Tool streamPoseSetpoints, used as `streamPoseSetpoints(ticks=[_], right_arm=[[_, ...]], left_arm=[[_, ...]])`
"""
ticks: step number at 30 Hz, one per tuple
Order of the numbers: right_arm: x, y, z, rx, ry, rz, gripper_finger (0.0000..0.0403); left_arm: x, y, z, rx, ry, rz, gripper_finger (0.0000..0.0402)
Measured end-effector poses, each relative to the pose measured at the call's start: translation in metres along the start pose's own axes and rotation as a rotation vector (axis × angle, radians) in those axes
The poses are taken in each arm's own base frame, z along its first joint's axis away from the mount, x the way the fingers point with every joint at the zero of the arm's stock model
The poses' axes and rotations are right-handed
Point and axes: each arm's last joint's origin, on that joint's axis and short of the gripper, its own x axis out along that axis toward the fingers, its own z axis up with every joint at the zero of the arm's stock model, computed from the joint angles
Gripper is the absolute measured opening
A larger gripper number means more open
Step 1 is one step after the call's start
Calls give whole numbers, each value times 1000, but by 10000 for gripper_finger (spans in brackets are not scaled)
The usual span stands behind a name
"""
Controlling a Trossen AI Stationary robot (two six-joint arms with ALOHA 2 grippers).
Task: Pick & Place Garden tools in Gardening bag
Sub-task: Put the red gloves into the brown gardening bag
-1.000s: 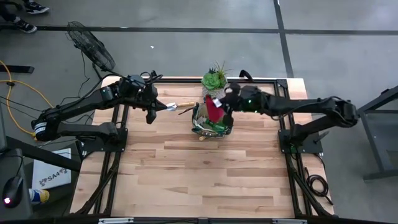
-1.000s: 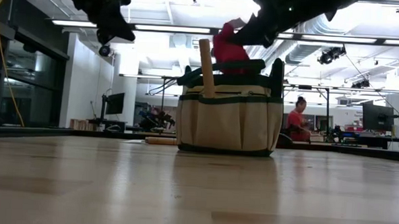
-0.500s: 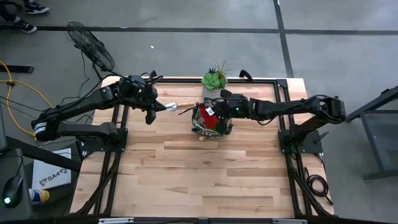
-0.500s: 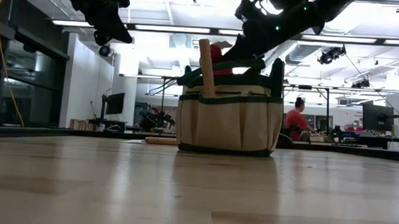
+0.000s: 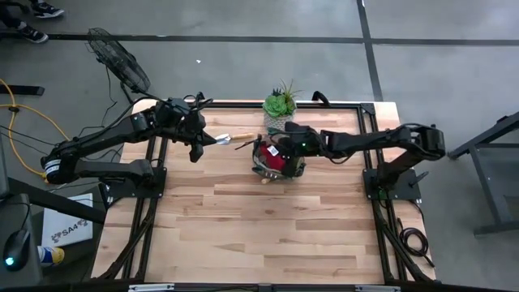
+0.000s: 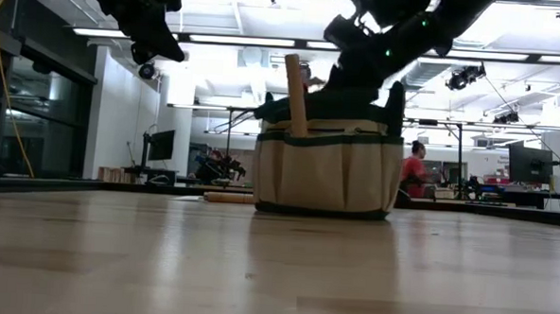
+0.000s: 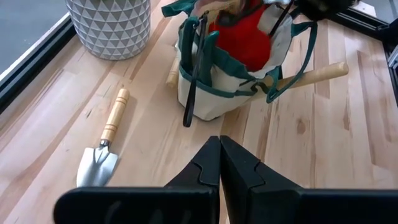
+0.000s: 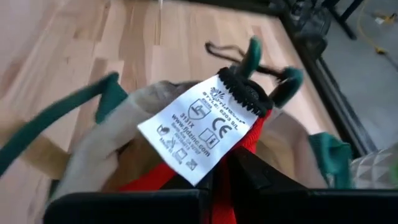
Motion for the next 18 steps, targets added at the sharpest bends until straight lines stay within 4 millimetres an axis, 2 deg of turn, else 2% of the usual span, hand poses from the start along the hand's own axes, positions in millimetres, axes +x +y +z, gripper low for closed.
streamPoseSetpoints(ticks=[6,12,15,18], right_arm=[[12,3,-9,11,52,12,18],[12,3,-10,75,56,7,21],[12,3,-10,119,57,6,39],[11,3,-10,177,55,4,76]], left_arm=[[0,0,0,-1,2,0,0],[0,0,-1,-2,7,0,0],[0,0,-1,-2,7,0,0],[0,0,-1,-2,6,0,0]])
